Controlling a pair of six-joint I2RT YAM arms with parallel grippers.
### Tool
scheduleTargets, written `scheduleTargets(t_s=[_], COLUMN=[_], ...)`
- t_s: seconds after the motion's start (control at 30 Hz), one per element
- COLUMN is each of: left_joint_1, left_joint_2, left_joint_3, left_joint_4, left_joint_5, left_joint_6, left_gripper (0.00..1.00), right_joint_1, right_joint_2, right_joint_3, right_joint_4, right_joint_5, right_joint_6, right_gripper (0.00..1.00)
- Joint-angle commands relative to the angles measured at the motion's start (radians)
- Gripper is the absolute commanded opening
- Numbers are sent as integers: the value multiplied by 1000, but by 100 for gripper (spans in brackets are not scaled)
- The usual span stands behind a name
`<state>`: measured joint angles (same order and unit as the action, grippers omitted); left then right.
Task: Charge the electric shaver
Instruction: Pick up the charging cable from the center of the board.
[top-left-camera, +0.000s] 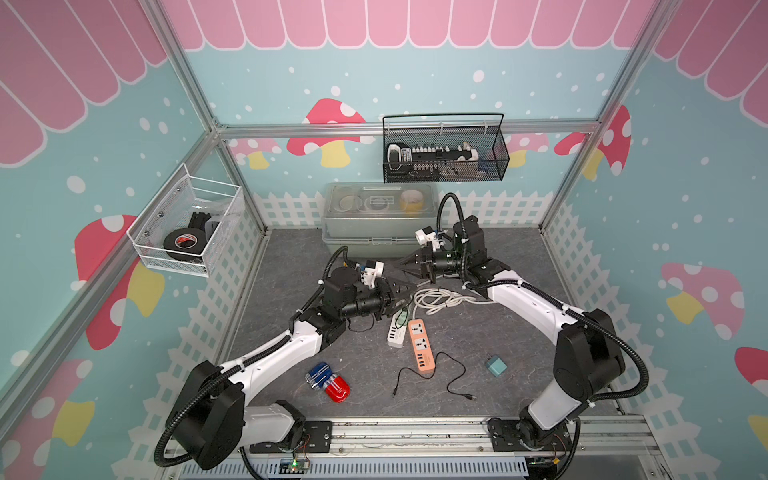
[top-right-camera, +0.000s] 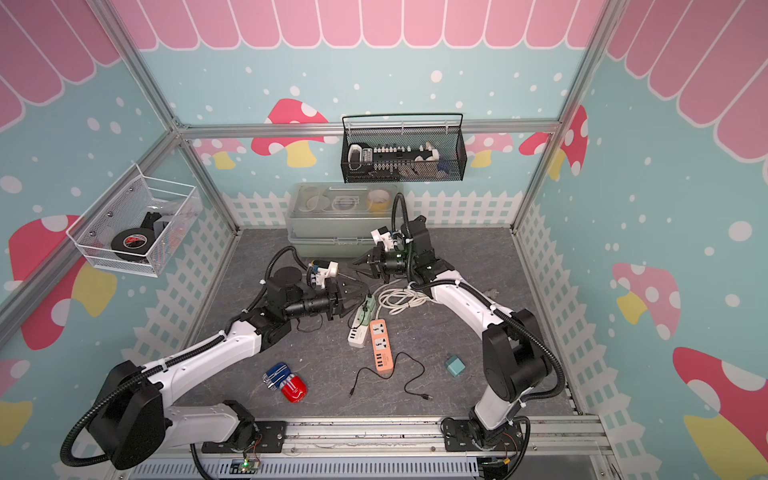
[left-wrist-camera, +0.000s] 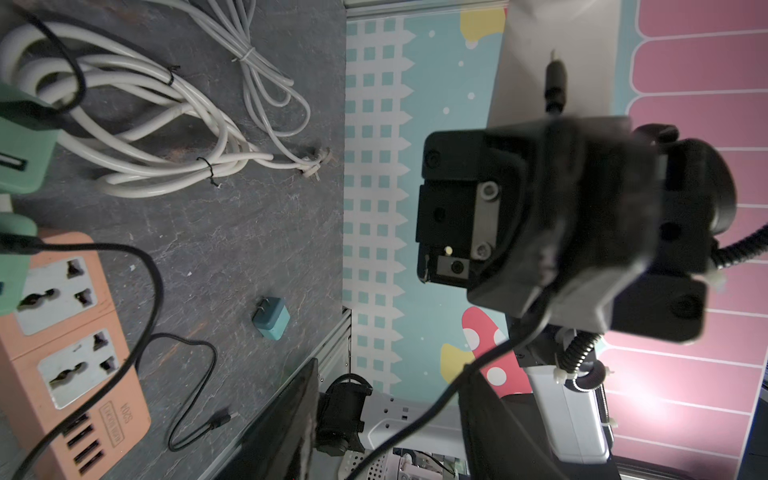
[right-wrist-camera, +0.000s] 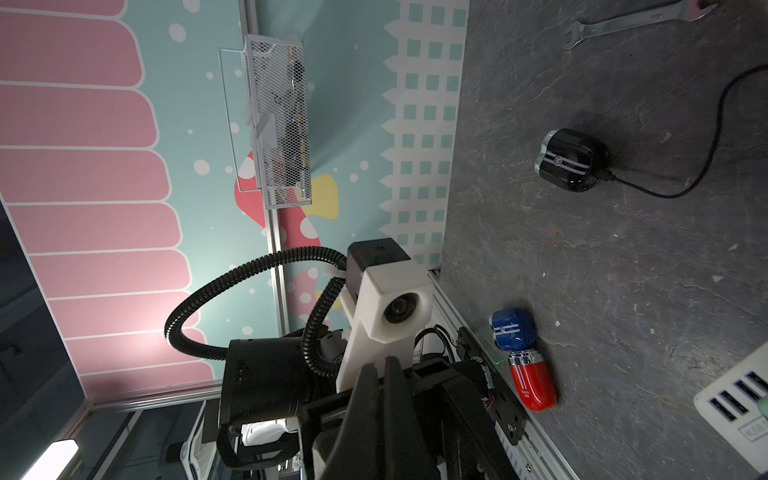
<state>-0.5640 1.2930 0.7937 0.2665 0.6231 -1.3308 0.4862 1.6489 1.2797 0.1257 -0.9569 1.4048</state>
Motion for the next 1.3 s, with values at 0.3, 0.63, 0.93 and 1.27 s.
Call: scheduleTargets(t_s=[0.3, 0.63, 0.93, 1.27], left_joint_1=[10, 11, 30, 76], left_joint_2=[-13, 68, -16, -33], left_joint_3=[111, 187, 133, 102], left_joint_4=[-161, -135, -175, -162], left_joint_5=[-36, -49, -133, -174], left_joint_6=[237, 229, 167, 0], left_gripper=[49, 17, 0, 0], right_joint_1=[13, 18, -15, 100], right_joint_2=[-42, -75, -167, -312], right_joint_3=[-20, -71, -45, -76], right_joint_4=[31, 92, -122, -527], right_joint_5=[-14, 1, 96, 332], right_joint_6=[75, 141, -33, -512], right_gripper=[0, 0, 52, 56])
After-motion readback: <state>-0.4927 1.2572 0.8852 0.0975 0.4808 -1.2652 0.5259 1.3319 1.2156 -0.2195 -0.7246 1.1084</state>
